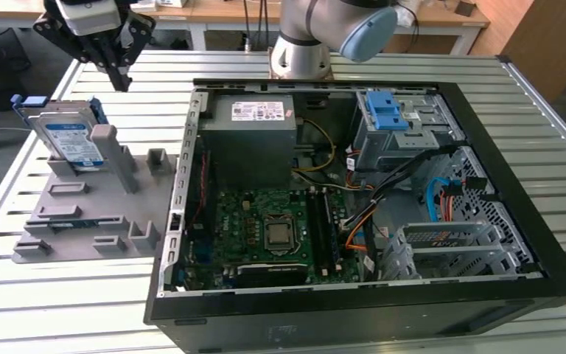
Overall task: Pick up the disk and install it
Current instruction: 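Reach for the disk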
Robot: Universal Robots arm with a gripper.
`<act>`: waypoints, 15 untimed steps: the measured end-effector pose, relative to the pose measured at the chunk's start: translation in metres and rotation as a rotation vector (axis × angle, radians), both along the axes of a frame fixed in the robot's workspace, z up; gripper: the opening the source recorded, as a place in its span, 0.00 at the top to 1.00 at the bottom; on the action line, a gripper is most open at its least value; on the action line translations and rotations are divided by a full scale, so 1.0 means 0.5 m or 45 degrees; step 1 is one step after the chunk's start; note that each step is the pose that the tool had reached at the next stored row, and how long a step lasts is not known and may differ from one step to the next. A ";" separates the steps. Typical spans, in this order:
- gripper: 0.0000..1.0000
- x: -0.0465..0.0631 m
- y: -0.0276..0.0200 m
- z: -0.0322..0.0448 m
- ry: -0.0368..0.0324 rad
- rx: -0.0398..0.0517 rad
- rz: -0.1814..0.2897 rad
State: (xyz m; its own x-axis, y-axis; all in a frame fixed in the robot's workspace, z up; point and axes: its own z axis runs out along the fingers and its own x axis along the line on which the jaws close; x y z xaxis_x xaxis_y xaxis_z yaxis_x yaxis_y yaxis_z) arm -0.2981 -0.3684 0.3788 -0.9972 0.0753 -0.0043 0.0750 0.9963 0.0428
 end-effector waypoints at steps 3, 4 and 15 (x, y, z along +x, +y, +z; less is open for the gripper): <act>0.89 -0.010 0.0018 -0.003 0.0001 0.000 0.006; 0.89 -0.013 0.0036 -0.004 -0.0001 0.000 0.007; 0.89 -0.055 0.0343 -0.013 0.0003 0.000 0.009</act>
State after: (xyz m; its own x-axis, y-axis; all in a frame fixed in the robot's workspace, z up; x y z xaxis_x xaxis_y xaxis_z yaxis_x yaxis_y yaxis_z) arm -0.3258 -0.3512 0.3725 -0.9977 0.0681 -0.0041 0.0678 0.9968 0.0428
